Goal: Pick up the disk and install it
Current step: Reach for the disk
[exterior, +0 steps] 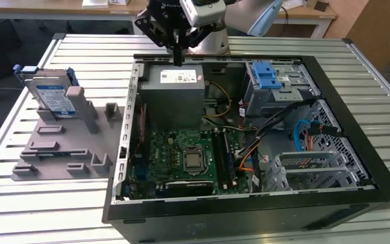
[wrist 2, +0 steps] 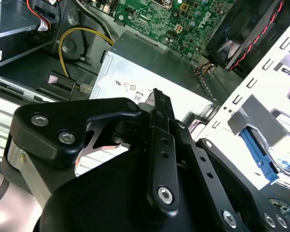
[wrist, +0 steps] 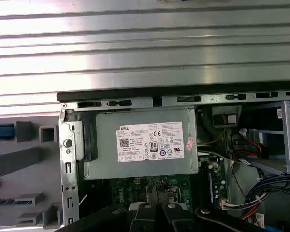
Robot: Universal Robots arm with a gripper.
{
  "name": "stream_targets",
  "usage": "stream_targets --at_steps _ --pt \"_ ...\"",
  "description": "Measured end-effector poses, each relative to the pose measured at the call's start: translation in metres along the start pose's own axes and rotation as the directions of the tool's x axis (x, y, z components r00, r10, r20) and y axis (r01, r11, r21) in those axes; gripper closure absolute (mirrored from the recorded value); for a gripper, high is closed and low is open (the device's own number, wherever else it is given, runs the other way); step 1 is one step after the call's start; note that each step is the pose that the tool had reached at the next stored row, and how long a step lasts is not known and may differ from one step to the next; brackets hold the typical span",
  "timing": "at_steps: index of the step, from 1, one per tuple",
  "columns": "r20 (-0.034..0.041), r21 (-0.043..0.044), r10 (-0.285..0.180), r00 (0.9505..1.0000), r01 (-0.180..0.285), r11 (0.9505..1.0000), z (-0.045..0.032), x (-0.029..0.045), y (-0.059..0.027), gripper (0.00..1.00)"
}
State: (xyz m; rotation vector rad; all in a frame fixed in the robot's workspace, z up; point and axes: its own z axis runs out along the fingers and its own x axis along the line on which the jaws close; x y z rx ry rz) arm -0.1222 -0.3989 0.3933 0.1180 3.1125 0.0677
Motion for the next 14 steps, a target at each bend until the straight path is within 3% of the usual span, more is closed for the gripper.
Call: stream_targets --at_steps 14 --pt "0.0 0.0 0.0 1.0 0.0 1.0 -0.0003 0.0203 0.0022 0.89"
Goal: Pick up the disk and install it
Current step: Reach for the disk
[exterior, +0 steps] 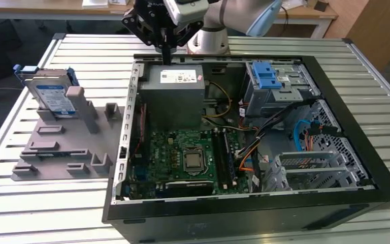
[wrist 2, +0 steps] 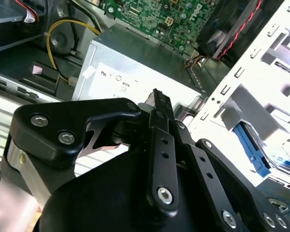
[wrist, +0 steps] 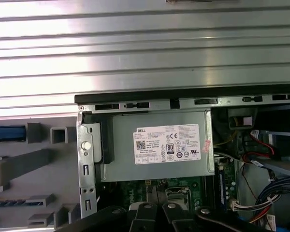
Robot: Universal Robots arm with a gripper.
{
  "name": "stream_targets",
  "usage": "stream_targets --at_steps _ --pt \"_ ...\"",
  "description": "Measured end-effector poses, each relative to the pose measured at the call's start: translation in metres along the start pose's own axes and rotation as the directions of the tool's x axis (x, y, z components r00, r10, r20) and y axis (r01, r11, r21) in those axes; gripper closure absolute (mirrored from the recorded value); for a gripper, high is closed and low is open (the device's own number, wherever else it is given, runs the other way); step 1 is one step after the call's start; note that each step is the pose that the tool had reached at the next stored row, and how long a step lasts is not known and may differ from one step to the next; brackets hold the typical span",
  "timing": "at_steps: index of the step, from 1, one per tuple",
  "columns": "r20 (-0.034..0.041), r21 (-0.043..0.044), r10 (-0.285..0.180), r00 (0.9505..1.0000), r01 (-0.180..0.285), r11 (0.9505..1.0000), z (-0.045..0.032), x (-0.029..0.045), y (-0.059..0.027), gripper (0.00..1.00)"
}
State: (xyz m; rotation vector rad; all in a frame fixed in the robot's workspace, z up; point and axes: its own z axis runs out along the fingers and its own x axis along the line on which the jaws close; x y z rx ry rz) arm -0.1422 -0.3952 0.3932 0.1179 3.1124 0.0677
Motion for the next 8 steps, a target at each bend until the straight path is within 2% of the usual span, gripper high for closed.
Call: stream_targets --at_steps 8 --pt "-0.0001 0.0001 0.0 1.0 0.0 1.0 0.0 0.006 0.0008 0.89"
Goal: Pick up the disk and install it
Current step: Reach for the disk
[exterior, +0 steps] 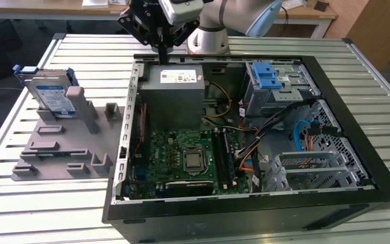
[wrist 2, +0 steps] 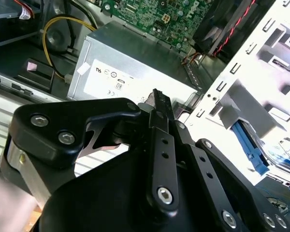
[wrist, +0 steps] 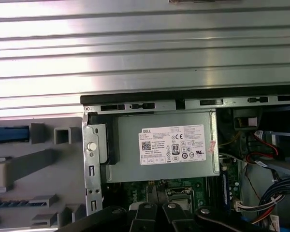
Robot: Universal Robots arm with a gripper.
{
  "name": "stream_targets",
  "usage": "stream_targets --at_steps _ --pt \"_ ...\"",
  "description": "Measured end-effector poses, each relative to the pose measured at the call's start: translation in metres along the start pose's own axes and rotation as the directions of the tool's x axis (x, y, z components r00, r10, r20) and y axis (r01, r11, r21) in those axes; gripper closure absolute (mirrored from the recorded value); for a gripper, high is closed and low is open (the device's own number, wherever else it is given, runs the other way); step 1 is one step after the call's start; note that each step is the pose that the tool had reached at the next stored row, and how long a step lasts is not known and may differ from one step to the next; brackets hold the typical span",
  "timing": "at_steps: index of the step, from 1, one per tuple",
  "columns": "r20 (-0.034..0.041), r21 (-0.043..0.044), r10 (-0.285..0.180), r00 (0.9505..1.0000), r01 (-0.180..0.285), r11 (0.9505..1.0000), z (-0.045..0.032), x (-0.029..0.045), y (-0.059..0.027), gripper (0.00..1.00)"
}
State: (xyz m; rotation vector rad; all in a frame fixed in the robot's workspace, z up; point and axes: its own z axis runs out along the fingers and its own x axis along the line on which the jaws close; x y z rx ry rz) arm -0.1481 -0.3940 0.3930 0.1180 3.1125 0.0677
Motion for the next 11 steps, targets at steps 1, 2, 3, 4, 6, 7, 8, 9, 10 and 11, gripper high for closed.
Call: stream_targets --at_steps 1,2,3,4,6,7,8,9,10,11 --pt "0.0 0.0 0.0 1.0 0.0 1.0 0.0001 0.0008 0.0001 0.89" --pt "0.0 0.0 0.0 1.0 0.0 1.0 0.0001 0.0017 0.0002 0.89" --pt "0.0 0.0 0.0 1.0 0.0 1.0 0.0001 0.0024 0.0003 0.89" --pt "0.0 0.0 0.0 1.0 0.0 1.0 0.0001 0.0033 0.0005 0.89" --pt "0.0 0.0 0.0 1.0 0.0 1.0 0.0001 0.0053 0.0008 0.89" --pt "0.0 0.0 0.0 1.0 0.0 1.0 0.0001 0.0062 0.0009 0.89" --pt "0.0 0.0 0.0 1.0 0.0 1.0 0.0002 0.0071 0.0011 0.89" --pt "0.0 0.0001 0.0 1.0 0.0 1.0 0.0001 0.0081 0.0012 0.89" --pt "0.0 0.0 0.0 1.0 0.0 1.0 0.0002 0.0092 0.0013 0.89" --pt "0.0 0.0001 0.0 1.0 0.0 1.0 0.0002 0.0102 0.0013 0.89"
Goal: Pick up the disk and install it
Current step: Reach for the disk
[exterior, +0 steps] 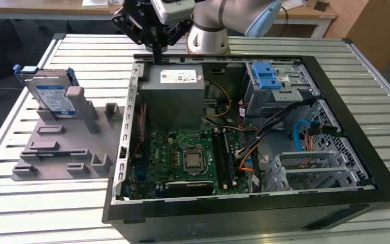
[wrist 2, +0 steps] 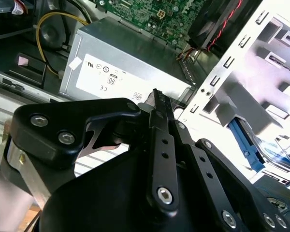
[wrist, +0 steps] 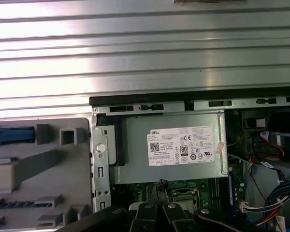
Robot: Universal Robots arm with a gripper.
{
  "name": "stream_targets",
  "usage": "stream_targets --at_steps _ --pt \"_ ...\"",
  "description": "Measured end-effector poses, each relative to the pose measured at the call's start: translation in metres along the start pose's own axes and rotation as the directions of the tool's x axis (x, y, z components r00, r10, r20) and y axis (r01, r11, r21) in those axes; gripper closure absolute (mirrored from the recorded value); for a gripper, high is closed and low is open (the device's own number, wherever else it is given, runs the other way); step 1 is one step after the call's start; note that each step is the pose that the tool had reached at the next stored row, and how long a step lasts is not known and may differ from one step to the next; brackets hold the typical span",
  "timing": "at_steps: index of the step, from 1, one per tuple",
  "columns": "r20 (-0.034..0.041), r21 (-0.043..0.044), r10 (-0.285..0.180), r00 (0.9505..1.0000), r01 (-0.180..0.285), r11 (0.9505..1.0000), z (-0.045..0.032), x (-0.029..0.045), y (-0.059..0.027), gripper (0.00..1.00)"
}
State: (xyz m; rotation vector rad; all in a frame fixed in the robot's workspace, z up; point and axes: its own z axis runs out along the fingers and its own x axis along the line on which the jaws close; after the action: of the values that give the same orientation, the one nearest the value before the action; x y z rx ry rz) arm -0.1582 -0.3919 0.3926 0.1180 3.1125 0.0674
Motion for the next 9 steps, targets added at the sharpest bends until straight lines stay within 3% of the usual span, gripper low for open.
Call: stream_targets --at_steps 9 --pt "0.0 -0.0001 0.0 1.0 0.0 1.0 0.0002 0.0105 0.0001 0.89"
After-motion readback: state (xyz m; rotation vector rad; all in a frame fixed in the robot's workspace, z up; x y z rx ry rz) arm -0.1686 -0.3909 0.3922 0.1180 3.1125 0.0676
